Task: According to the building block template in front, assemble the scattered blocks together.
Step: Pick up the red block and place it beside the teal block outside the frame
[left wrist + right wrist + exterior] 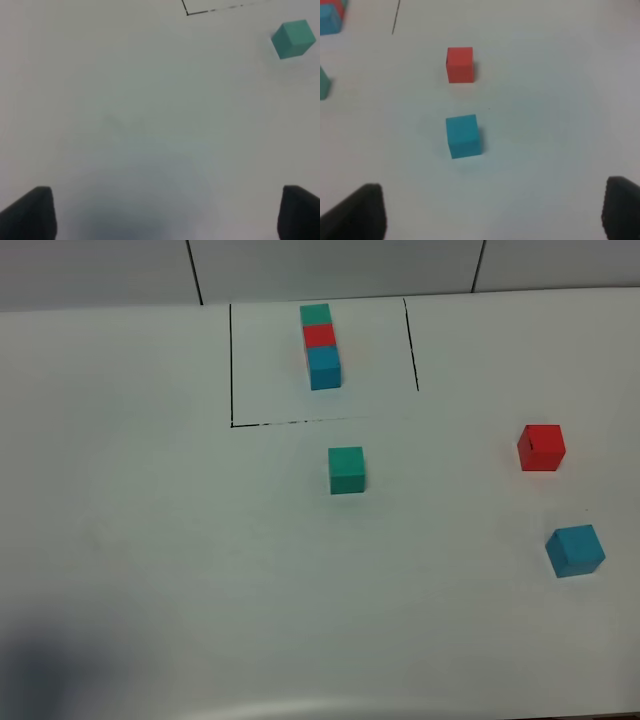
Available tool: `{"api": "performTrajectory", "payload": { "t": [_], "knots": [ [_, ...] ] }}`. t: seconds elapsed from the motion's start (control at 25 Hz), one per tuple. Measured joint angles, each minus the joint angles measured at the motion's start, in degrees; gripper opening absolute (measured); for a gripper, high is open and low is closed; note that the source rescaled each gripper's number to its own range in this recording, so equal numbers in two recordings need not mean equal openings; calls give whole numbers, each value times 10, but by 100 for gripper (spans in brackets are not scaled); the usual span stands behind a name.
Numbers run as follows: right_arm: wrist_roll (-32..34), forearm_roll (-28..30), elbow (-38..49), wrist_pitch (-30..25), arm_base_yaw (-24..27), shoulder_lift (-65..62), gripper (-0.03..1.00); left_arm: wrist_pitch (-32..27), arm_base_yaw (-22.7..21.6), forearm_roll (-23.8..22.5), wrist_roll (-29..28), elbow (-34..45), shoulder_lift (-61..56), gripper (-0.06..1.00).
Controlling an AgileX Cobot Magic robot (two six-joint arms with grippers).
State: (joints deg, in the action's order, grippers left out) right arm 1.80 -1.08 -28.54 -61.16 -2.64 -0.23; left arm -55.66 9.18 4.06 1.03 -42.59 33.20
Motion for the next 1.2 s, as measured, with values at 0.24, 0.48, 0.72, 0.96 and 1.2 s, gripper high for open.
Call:
{"api": "performTrajectory", "payload": {
  "t": [0.24,0.48,0.72,0.96,1.2],
  "knots": [
    [10,0,0,0,0,0,92,-8,0,5,0,77,-110,84],
    [14,0,0,0,0,0,92,-24,0,18,0,106,-212,84],
    [16,0,0,0,0,0,92,-55,0,20,0,108,-272,83],
    [16,0,0,0,0,0,92,-56,0,16,-3,135,-297,81],
    [18,0,0,0,0,0,92,-56,0,8,-10,136,-298,73]
  ]
}}
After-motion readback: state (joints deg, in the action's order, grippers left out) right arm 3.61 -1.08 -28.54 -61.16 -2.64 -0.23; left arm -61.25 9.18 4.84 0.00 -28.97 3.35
